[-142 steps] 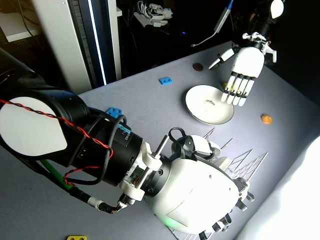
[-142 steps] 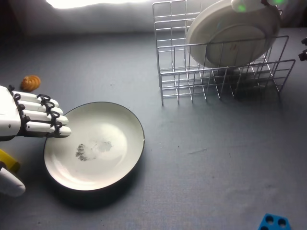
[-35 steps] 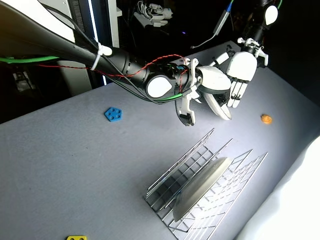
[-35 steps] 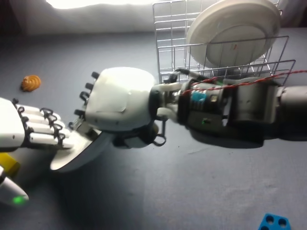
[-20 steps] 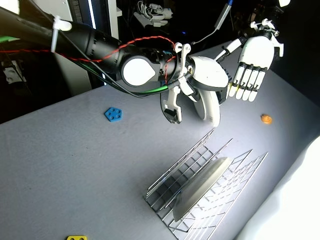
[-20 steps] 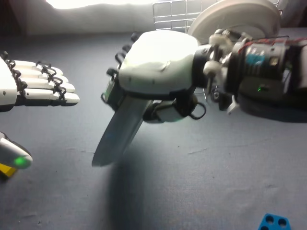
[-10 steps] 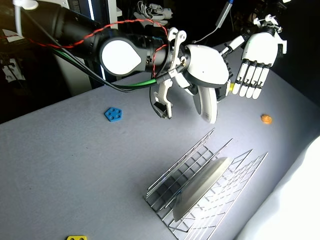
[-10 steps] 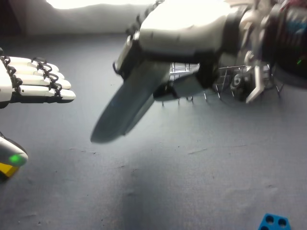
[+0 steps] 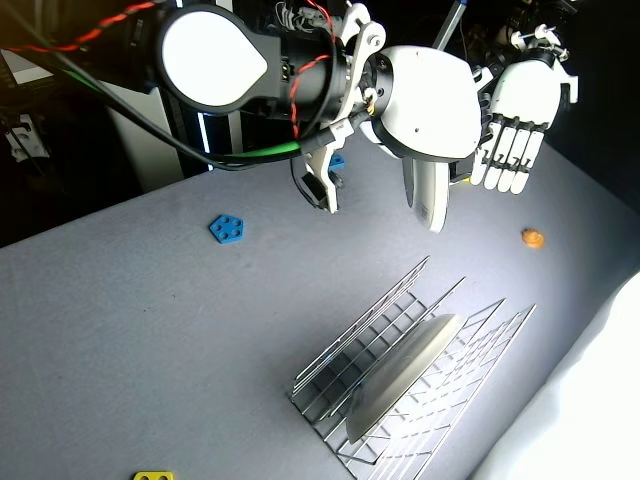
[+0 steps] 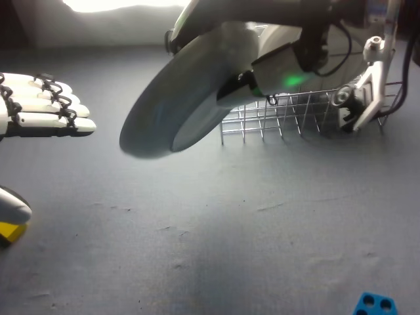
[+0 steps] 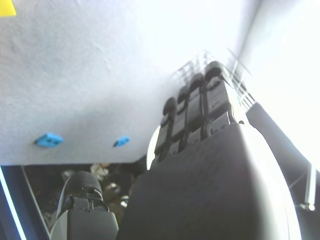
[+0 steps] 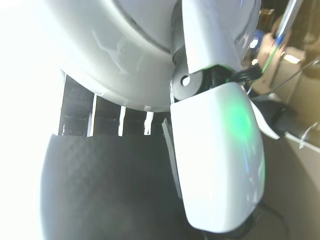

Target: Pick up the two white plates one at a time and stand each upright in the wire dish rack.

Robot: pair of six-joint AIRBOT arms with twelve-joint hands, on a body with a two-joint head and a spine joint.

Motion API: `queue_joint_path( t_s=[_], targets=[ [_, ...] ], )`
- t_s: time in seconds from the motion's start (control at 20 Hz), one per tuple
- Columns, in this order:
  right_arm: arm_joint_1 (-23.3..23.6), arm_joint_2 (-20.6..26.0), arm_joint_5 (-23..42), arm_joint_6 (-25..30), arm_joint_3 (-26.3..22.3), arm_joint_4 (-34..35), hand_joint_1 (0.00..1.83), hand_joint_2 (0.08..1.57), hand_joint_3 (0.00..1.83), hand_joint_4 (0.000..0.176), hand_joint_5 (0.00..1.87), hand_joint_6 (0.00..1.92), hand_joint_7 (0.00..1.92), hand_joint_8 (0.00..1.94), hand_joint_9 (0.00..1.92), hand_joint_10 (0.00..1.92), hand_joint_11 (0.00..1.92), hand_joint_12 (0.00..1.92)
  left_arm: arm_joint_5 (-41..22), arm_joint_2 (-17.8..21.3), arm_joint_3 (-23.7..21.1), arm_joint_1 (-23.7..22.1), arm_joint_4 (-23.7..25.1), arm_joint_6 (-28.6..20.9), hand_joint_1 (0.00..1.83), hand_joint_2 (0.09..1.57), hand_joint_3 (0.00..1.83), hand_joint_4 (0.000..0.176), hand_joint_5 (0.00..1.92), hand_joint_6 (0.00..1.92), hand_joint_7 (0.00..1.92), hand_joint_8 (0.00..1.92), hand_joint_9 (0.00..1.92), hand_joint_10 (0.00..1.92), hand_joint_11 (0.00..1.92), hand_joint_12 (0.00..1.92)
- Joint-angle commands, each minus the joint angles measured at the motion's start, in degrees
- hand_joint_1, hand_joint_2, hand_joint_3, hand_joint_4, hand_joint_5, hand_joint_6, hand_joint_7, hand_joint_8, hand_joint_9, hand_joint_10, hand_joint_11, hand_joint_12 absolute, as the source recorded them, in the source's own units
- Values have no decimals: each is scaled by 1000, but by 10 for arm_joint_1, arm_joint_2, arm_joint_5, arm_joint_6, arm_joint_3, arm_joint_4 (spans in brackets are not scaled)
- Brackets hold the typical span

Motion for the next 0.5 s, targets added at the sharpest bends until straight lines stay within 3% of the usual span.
queue_joint_path(
  t_s=[0.0, 0.25, 0.45],
  targets=[
    [15, 4, 48, 19, -1, 19, 1375, 1110, 0, 0, 921, 1067, 988, 950, 931, 1106, 814, 1058, -22, 8, -3, -8, -35, -2, 0, 1003, 2, 0, 0, 0, 0, 0, 0, 0, 0, 0],
    [36, 15, -12, 107, 0, 23, 1379, 1099, 0, 0, 939, 1033, 1017, 896, 957, 1080, 851, 1020, -21, 20, -25, -17, -30, -2, 0, 1002, 2, 0, 0, 0, 0, 0, 0, 0, 0, 0],
    [45, 17, -51, 107, 12, 106, 1376, 1107, 0, 0, 932, 1052, 998, 924, 935, 1105, 841, 1024, -20, 25, -34, -10, -30, -5, 0, 1007, 4, 0, 0, 0, 0, 0, 0, 0, 0, 0]
  ],
)
